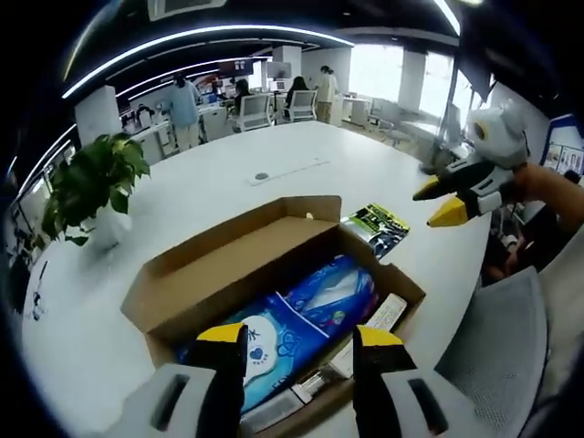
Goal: Operate the shoe box by opening the lid, removing the specified soft item, and placing it in the target area until the item is outside and the box remains undamaged.
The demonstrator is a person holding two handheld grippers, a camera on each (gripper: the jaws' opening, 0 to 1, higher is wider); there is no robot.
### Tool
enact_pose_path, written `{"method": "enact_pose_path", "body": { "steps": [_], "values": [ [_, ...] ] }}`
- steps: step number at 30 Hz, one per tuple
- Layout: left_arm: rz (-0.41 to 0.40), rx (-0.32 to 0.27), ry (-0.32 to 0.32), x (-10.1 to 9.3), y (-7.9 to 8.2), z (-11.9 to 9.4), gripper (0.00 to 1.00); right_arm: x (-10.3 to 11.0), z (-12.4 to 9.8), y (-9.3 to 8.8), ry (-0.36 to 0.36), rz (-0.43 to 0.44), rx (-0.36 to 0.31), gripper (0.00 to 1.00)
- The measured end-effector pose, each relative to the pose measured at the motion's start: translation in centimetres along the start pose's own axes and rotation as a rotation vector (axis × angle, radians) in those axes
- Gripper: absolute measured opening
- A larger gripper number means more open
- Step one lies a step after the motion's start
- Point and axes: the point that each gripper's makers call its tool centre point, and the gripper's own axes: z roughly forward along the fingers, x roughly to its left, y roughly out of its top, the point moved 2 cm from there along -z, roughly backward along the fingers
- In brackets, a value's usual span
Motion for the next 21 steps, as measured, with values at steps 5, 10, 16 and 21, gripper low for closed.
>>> {"method": "enact_pose_path", "body": {
  "steps": [5,10,16,21],
  "values": [
    [-0.024,-0.003,0.022,0.9,-0.8,-0.8,0.47,1.1,1.0,0.2,0.029,-0.012,0.008,0.36],
    [-0.046,-0.004,0.047,2.0,-1.6,-1.6,0.46,2.2,1.9,0.4,0.057,-0.023,0.018,0.36],
    [-0.069,-0.012,0.093,3.7,-2.6,-2.5,0.44,3.1,3.0,0.5,0.086,-0.03,0.026,0.36],
    [-0.103,-0.023,0.126,4.8,-3.4,-3.1,0.39,3.9,4.0,0.7,0.103,-0.033,0.019,0.35]
  ]
}}
